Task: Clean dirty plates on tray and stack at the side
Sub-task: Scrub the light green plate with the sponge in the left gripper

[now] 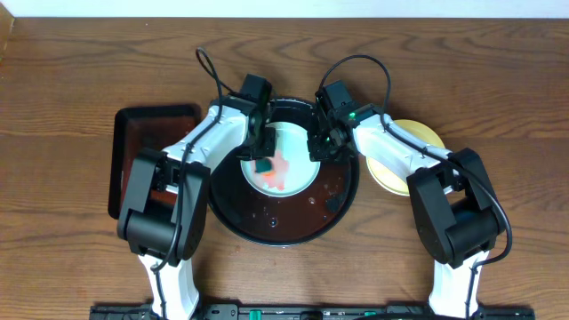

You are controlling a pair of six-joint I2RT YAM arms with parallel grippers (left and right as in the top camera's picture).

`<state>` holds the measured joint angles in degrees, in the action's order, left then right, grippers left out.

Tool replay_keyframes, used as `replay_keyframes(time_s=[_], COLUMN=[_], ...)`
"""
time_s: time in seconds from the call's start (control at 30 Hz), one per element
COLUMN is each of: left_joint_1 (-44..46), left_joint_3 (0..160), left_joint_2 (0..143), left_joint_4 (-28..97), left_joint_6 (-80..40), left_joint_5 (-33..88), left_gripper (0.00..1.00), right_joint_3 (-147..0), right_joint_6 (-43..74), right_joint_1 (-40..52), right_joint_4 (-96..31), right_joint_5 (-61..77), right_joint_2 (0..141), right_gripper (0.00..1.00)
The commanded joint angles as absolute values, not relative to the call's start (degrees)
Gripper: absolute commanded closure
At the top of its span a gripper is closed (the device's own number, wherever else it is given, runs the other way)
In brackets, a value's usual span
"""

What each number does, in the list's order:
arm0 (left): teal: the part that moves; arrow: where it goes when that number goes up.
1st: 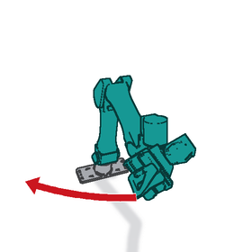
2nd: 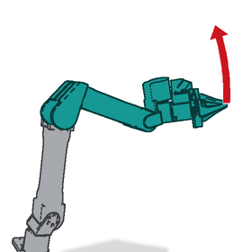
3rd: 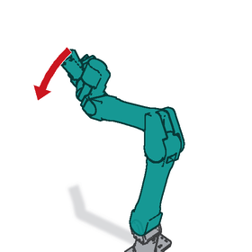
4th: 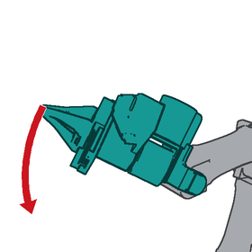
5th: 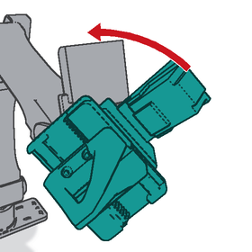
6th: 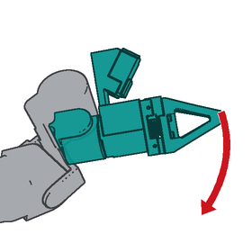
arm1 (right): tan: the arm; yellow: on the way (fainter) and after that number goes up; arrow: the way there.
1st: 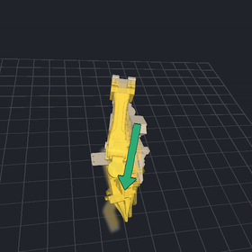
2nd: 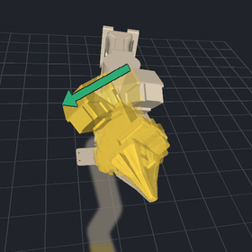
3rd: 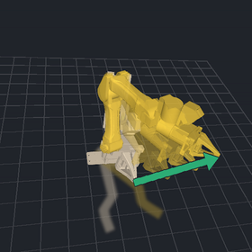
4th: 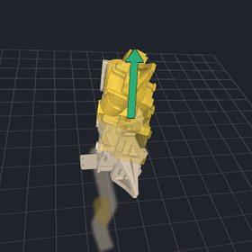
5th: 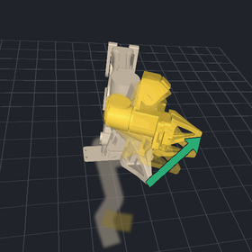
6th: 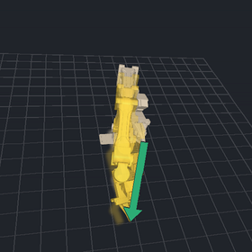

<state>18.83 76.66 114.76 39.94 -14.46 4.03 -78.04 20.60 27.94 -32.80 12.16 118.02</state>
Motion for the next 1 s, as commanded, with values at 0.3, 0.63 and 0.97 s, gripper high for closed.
replay_keyframes(time_s=[0.3, 0.63, 0.97], left_joint_1=[18.31, 18.41, 18.39], left_joint_3=[76.01, 75.99, 76.01], left_joint_2=[116.44, 116.44, 116.46], left_joint_4=[54.24, 48.27, 36.71], left_joint_6=[-1.83, 7.92, -9.56], left_joint_5=[16.40, 28.73, 0.45], left_gripper=[0.93, 0.92, 0.93], right_joint_3=[-76.20, -76.20, -76.18], right_joint_6=[20.95, 20.97, 20.95], right_joint_1=[28.60, 28.60, 28.60], right_joint_4=[-33.58, -33.58, -33.58], right_joint_5=[9.26, 9.28, 9.26], right_joint_2=[120.18, 120.18, 120.18], right_gripper=[0.99, 0.99, 0.99])
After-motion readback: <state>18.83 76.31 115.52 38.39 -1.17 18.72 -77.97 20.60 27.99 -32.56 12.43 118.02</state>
